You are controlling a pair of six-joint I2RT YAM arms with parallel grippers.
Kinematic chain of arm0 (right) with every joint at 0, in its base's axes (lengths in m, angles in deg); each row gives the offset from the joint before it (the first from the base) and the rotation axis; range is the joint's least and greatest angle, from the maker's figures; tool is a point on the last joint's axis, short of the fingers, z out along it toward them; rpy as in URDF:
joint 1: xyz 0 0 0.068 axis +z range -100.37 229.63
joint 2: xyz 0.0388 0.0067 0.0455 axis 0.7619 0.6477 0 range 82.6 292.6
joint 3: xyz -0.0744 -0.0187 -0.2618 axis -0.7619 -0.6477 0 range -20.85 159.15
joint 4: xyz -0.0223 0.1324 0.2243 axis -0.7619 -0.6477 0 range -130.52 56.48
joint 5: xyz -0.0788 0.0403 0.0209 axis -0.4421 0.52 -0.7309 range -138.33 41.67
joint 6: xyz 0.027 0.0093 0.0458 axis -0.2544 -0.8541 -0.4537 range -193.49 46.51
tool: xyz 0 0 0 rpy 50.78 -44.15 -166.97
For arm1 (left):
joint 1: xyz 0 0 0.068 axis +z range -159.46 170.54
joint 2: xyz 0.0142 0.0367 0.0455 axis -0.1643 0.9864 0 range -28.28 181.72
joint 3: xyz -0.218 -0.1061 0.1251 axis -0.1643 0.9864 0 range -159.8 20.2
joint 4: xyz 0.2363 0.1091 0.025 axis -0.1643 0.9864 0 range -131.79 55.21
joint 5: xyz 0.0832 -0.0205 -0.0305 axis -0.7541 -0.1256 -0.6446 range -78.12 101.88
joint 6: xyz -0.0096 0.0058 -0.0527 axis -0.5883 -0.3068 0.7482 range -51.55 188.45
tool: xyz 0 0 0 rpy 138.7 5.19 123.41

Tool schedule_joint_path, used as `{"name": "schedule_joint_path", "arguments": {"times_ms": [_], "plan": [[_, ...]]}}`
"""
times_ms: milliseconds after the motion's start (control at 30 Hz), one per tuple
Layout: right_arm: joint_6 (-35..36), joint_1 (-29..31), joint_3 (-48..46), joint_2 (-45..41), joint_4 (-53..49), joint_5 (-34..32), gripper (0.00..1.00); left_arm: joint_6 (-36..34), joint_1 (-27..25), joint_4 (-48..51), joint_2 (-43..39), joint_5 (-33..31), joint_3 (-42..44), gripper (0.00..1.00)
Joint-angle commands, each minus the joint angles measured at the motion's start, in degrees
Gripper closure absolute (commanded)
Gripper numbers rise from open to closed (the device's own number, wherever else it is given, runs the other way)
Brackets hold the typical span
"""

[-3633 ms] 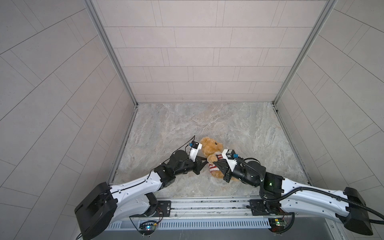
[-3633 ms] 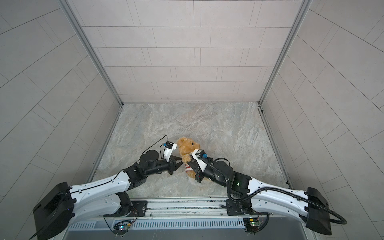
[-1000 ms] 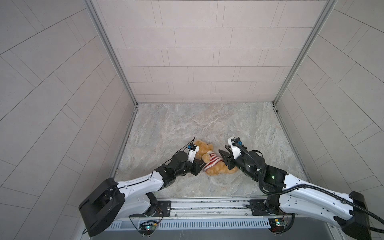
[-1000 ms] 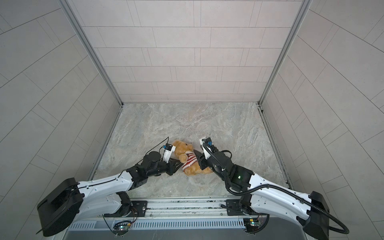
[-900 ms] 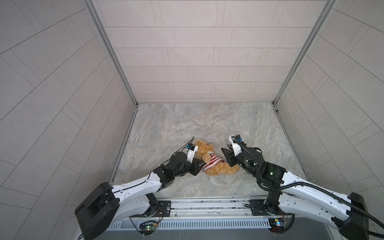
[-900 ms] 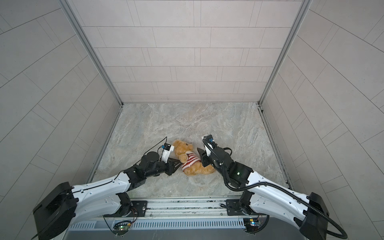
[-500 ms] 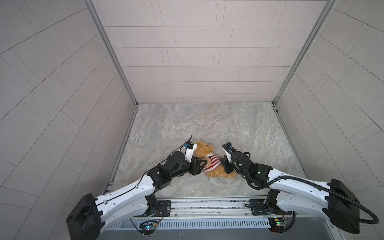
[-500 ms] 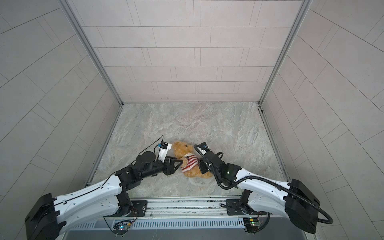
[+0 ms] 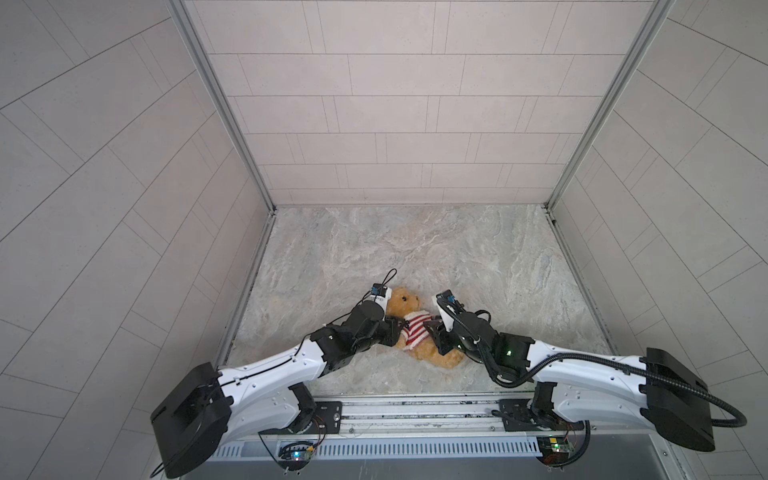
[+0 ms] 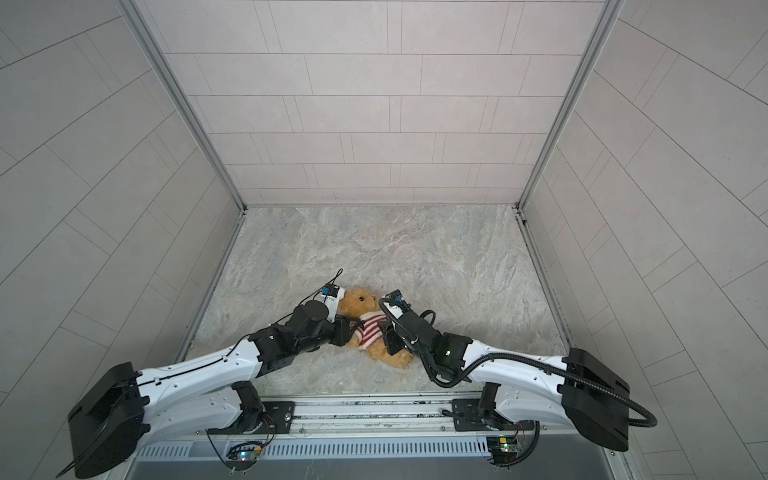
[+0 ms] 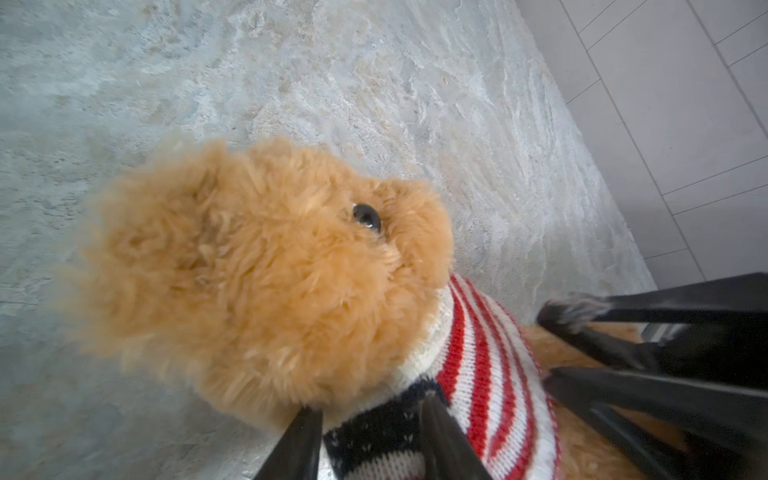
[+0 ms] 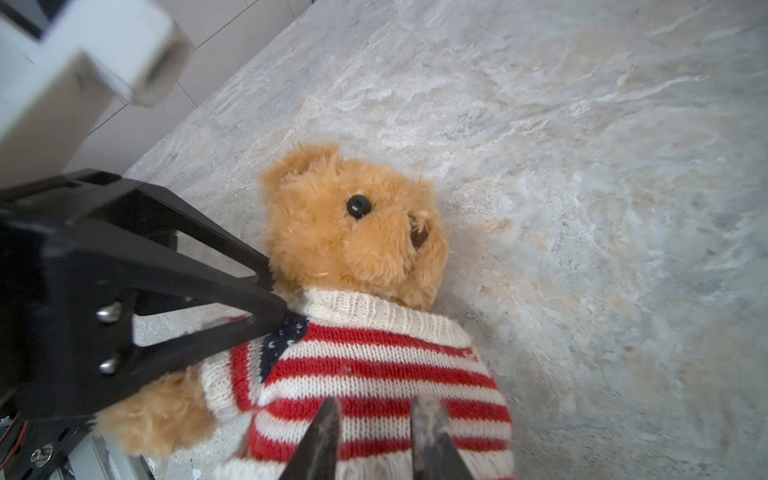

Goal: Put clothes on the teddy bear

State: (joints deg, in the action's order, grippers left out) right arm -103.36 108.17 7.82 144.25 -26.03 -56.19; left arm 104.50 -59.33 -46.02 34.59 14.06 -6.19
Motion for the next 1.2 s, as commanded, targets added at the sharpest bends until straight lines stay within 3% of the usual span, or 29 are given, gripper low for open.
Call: {"name": "schedule_joint_path", "arguments": {"times_ms": [0,267,533,700,800,967,1167], "plan": [[1.54,0.0,3.34,-4.73,-6.08,-3.17,0.64,-1.29,0.41,-0.73,1.47,-0.98,0.05,0.58],[3.7,-5.65,4.04,-7.29,-13.95,-2.05,0.61,-1.73,3.64,-8.57,4.21,2.61,2.08,0.59],[0.22,-4.73,1.12,-0.62,-5.39,1.04,0.63,-3.83,5.79,-11.58,7.79,5.19,-1.76,0.58],[-1.11,-2.89,1.53,4.12,-1.46,2.0,0.64,-2.98,5.82,-6.06,4.32,3.98,-2.37,0.55],[-1.62,-1.5,2.32,7.37,1.29,2.46,0.65,-1.9,5.15,1.18,0.6,1.47,-3.69,0.5],[-2.7,0.7,3.93,11.45,4.78,2.81,0.66,-0.49,1.73,8.86,-2.73,-0.6,-5.55,0.27],[-4.72,2.19,4.58,15.09,9.67,3.42,0.67,1.56,0.91,9.15,-0.73,-2.44,-4.27,0.24]]}}
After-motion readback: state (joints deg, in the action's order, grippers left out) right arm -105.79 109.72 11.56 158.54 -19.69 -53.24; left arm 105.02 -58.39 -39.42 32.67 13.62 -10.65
